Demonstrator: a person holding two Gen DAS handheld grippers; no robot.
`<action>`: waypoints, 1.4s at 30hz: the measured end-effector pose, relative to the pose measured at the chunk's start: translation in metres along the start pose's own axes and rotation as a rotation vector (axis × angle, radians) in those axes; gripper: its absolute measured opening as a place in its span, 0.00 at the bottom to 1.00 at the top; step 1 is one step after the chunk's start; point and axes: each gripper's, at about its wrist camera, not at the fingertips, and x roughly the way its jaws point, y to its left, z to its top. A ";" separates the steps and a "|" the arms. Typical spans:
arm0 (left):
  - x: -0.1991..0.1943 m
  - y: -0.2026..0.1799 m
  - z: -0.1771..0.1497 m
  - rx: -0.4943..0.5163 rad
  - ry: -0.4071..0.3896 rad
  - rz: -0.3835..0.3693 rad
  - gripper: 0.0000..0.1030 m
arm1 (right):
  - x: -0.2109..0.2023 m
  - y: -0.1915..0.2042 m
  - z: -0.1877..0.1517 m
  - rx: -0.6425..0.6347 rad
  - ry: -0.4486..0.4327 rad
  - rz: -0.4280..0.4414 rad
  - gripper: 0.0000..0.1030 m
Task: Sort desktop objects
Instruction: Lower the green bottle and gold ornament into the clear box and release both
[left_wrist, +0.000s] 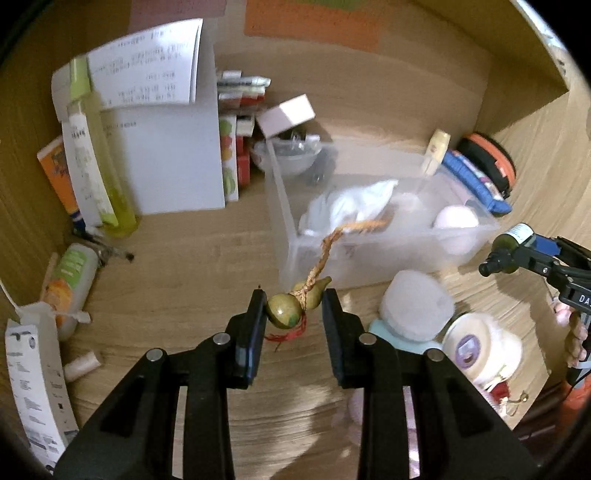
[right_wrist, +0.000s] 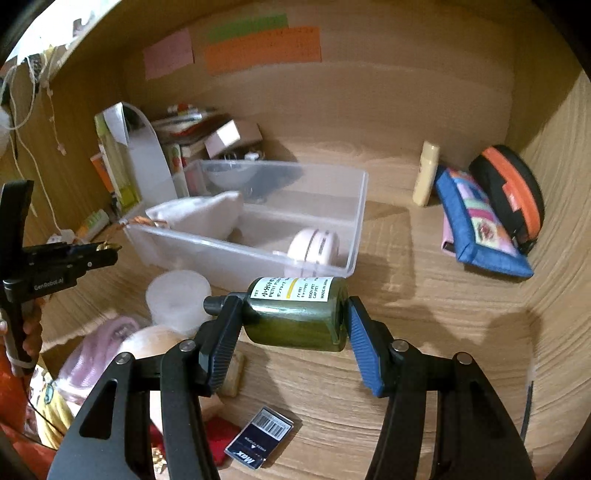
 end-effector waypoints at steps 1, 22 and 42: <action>-0.003 -0.001 0.003 0.005 -0.010 -0.004 0.29 | -0.002 0.000 0.002 -0.001 -0.007 -0.001 0.52; 0.021 -0.023 0.040 0.079 0.000 -0.035 0.29 | 0.018 0.009 0.042 -0.006 -0.056 0.017 0.52; 0.078 -0.047 0.067 0.139 0.096 -0.089 0.29 | 0.078 0.016 0.057 -0.062 0.049 0.029 0.52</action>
